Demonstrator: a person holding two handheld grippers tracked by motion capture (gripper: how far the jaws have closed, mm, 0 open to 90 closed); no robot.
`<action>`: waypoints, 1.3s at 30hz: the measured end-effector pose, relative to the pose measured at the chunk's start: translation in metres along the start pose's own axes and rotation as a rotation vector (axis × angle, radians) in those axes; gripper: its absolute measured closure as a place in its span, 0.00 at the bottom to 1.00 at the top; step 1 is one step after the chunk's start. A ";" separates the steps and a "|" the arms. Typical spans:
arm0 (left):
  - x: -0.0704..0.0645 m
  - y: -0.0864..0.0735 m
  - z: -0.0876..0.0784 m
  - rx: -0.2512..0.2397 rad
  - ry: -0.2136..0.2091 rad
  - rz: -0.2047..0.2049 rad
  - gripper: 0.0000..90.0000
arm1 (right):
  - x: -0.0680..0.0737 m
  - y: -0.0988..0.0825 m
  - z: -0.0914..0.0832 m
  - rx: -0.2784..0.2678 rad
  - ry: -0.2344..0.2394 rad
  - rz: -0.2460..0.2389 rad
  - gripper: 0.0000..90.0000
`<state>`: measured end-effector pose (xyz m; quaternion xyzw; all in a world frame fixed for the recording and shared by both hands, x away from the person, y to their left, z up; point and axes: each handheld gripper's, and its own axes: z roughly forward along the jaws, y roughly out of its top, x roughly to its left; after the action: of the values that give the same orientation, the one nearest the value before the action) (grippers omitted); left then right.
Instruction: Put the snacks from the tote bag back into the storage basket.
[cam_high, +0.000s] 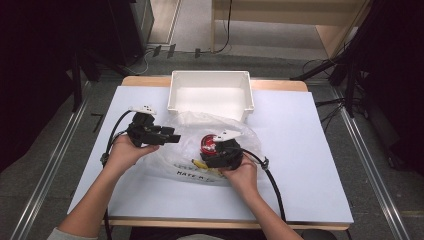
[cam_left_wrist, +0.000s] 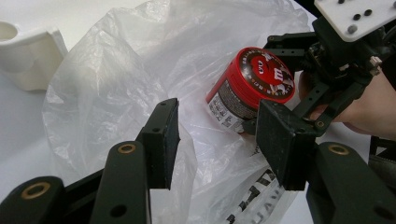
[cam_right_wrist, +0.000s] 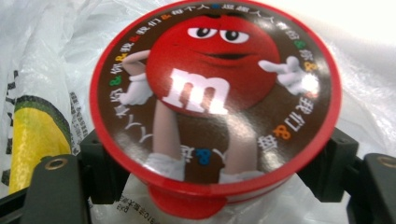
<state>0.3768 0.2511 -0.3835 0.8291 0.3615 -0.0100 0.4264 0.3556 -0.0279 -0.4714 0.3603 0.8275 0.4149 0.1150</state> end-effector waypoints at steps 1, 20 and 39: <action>0.000 0.000 0.000 0.000 0.000 0.000 0.56 | 0.001 0.000 -0.001 0.003 -0.003 -0.013 0.27; 0.002 -0.001 -0.002 -0.006 0.000 -0.004 0.56 | -0.004 0.010 -0.013 0.019 0.061 0.004 0.29; 0.004 -0.001 -0.004 -0.001 -0.005 -0.010 0.55 | -0.002 0.023 -0.033 0.025 0.114 -0.013 0.29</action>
<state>0.3781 0.2567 -0.3830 0.8270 0.3645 -0.0139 0.4278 0.3525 -0.0405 -0.4334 0.3319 0.8402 0.4237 0.0658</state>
